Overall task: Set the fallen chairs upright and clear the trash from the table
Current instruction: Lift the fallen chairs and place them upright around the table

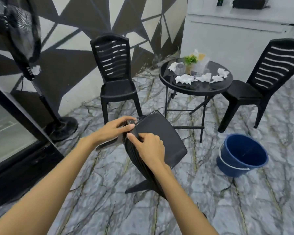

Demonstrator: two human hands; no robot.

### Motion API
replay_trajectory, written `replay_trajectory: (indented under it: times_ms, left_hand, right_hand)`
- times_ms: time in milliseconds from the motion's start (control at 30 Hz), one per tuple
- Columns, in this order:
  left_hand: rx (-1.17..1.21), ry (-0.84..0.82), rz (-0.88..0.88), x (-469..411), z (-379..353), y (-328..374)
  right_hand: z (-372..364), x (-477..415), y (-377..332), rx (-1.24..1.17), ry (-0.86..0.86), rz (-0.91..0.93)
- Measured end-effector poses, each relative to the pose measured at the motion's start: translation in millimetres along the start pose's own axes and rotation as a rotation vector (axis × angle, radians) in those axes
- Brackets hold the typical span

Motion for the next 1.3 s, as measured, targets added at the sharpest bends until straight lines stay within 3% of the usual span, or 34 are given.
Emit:
replay_trajectory:
  times_ms: [200,333,400,767,1300]
  left_hand:
    - [0.029,-0.059,-0.099,-30.4,70.1,-18.2]
    - [0.045,-0.100,-0.126,-52.1,114.5,-35.8]
    - [0.069,-0.138,-0.119,-63.9,138.3,-49.0]
    - [0.222,-0.111,-0.024,-103.9,222.4,-97.1]
    - [0.374,0.046,0.107,-132.5,275.8,-131.6]
  right_hand:
    - [-22.6,-47.1,-45.1,-0.047,0.008,-0.076]
    - [-31.0,-59.0,-54.4,-0.406,-0.226,-0.050]
    - [-35.4,-53.8,-44.3,-0.476,-0.260,-0.046]
    - [-58.9,-28.1,5.3,-0.601,-0.143,-0.189]
    - [-107.3,-48.0,28.2,-0.762,0.112,-0.334]
Point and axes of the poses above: each hand's wrist, its own x-axis away from the middle knuckle, its own z-axis out of the back of the hand, y = z × x, the point moved 4 cm from there along -x, towards the middle knuckle, and after that the axes turned 13 degrees about x, right-handed, at the moved point
